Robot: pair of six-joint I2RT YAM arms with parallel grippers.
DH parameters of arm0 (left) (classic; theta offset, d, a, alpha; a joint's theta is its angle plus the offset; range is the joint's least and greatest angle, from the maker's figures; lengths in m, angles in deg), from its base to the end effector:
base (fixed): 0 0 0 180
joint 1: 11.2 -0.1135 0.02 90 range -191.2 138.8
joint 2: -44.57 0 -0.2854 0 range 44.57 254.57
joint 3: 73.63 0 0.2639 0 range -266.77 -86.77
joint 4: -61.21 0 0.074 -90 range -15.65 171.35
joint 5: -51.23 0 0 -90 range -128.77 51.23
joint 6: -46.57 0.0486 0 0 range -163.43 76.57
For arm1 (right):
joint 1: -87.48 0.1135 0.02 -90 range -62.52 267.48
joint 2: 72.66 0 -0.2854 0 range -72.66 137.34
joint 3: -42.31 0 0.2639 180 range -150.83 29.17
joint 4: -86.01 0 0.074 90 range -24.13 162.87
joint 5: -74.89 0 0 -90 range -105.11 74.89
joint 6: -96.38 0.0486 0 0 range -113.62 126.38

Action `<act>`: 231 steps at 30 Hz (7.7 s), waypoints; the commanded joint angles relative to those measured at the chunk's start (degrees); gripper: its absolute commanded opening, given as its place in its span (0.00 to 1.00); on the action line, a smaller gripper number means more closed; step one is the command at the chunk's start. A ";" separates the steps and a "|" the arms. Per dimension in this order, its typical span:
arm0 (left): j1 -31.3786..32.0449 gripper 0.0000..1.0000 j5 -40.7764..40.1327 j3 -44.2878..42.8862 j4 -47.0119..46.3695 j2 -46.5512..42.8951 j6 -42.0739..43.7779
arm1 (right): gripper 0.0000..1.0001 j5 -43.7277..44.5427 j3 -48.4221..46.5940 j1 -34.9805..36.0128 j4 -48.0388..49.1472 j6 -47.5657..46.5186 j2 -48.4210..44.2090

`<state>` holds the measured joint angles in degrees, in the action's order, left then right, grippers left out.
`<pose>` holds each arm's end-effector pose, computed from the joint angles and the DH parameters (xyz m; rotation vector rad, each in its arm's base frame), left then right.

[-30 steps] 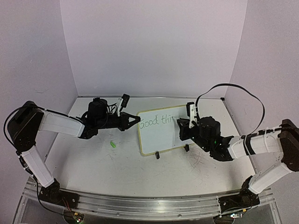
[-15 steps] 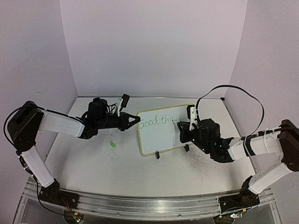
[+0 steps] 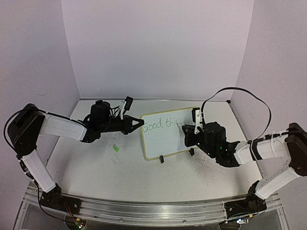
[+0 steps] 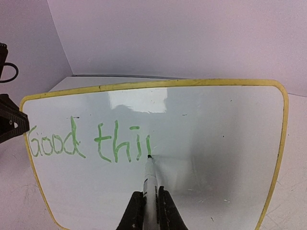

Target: Write a sentence on the whiteboard

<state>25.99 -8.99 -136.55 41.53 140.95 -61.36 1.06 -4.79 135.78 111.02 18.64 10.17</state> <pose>0.2919 -0.2518 0.2240 0.7058 1.8000 -1.1331 0.2211 0.2278 0.2201 -0.3490 1.7451 0.5215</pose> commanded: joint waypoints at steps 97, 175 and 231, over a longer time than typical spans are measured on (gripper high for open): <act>-0.41 0.00 -2.40 -0.06 -1.02 -2.51 4.45 | 0.00 1.53 -0.52 -2.99 2.65 -0.32 -1.62; -0.33 0.00 -1.82 0.41 -0.91 -2.45 4.81 | 0.00 5.02 -2.19 -1.83 0.32 0.38 -0.15; -0.44 0.00 -2.53 0.72 -0.67 -2.31 4.93 | 0.00 -1.38 2.18 -4.13 0.12 -0.24 -8.82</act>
<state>25.95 -8.75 -136.13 41.90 140.21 -59.72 1.48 -0.41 132.45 109.25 20.51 -0.73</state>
